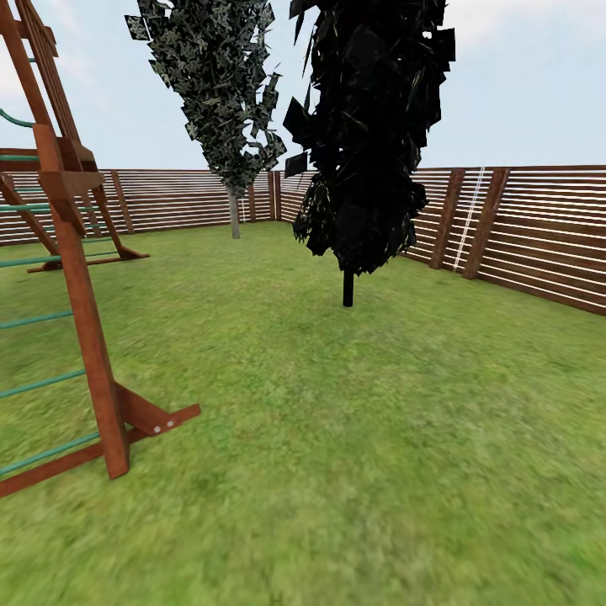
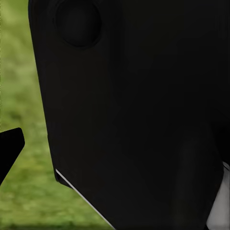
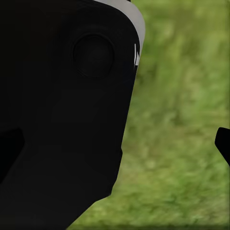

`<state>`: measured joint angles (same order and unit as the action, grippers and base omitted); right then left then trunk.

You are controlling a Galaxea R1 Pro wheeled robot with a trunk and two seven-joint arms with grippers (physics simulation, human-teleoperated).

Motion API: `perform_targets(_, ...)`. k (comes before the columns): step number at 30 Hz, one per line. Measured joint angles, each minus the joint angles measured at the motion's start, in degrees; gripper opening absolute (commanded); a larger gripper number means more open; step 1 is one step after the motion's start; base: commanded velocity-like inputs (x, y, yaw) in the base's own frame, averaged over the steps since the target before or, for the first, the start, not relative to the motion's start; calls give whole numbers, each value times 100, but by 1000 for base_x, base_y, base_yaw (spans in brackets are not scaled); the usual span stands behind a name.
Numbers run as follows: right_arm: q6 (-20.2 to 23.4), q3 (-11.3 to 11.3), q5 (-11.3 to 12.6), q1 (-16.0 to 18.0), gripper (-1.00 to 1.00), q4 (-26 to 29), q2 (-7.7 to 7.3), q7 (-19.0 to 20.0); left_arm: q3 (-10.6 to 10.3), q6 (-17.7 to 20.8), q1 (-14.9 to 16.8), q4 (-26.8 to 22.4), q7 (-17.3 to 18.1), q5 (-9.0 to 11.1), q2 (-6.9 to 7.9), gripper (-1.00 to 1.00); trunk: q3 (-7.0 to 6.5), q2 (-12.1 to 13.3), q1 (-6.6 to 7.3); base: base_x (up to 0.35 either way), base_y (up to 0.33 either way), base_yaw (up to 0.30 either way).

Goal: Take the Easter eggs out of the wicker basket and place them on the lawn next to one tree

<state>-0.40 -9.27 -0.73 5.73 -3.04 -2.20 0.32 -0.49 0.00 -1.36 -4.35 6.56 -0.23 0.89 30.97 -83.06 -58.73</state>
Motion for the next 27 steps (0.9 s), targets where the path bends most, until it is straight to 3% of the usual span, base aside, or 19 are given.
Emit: perform_targets(27,0,0,1,0,100,-1,0,0,0,0,0,0,-1,0,-1,100,0,0,0,0,0,0)
